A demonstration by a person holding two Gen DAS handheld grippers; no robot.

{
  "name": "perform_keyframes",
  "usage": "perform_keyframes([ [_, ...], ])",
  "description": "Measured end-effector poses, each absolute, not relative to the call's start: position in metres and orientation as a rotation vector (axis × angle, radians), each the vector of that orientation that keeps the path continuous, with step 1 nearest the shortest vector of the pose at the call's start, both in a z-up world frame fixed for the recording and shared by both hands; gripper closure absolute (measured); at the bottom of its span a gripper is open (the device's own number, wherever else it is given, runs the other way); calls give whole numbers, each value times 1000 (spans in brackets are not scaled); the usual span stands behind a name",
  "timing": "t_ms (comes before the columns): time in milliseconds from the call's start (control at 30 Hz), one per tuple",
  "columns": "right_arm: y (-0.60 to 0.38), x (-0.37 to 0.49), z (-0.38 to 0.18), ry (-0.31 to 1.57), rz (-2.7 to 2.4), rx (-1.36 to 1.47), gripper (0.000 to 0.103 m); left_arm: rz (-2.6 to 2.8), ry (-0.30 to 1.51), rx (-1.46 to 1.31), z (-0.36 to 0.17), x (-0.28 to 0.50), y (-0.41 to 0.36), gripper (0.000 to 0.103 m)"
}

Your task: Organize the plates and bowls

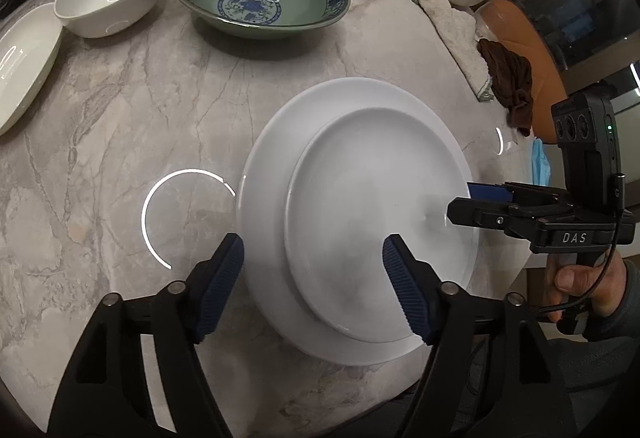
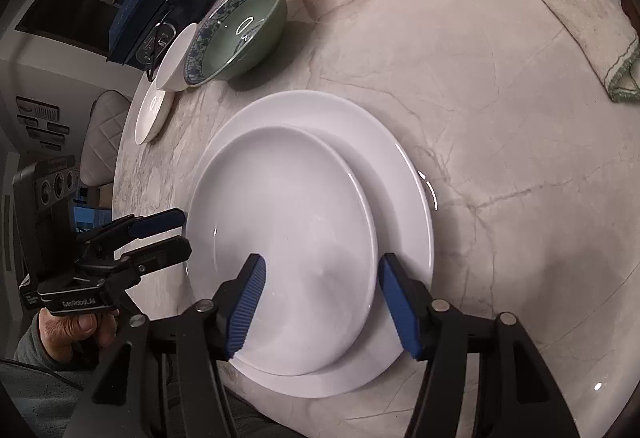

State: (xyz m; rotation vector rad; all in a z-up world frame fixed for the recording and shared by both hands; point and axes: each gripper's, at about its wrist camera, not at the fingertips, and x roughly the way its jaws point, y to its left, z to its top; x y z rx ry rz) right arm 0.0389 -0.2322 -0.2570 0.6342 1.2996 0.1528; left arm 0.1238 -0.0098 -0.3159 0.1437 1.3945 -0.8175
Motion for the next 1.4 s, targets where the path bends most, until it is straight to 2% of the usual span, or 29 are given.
perform_keyframes([
  [133, -234, 39, -253, 1297, 116, 636, 34, -771, 1394, 79, -308, 131, 20, 30],
  [233, -242, 31, -232, 1220, 91, 664, 32, -776, 1333, -35, -289, 138, 53, 30],
  [300, -251, 23, -217, 1142, 78, 707, 18, -787, 1270, -147, -275, 144, 79, 30],
  [367, -256, 17, -202, 1050, 100, 796, 15, -831, 1203, -330, -261, 151, 111, 29],
  [400, -257, 16, -195, 1003, 124, 866, 12, -872, 1156, -437, -255, 153, 129, 26],
  [433, -257, 15, -189, 946, 153, 961, 9, -907, 1106, -530, -250, 152, 148, 16],
  [467, -256, 13, -182, 874, 177, 1057, 0, -923, 1059, -578, -244, 154, 163, 10],
  [500, -249, 14, -173, 791, 196, 1126, 0, -900, 1015, -594, -240, 154, 177, 6],
  [600, -214, 32, -151, 666, 343, 1189, 0, -805, 1000, -619, -240, 167, 212, 5],
  [733, -153, 69, -136, 675, 511, 1195, 0, -662, 962, -609, -237, 196, 264, 5],
  [867, -112, 110, -134, 733, 540, 1136, 0, -620, 938, -452, -227, 240, 296, 4],
  [1100, -84, 177, -191, 798, 329, 1235, 0, -682, 1128, -253, -254, 352, 316, 4],
  [1367, -55, 206, -249, 890, 261, 1304, 0, -875, 1317, -99, -303, 433, 276, 5],
  [1400, -54, 210, -256, 919, 240, 1304, 3, -872, 1321, -62, -306, 438, 271, 6],
])
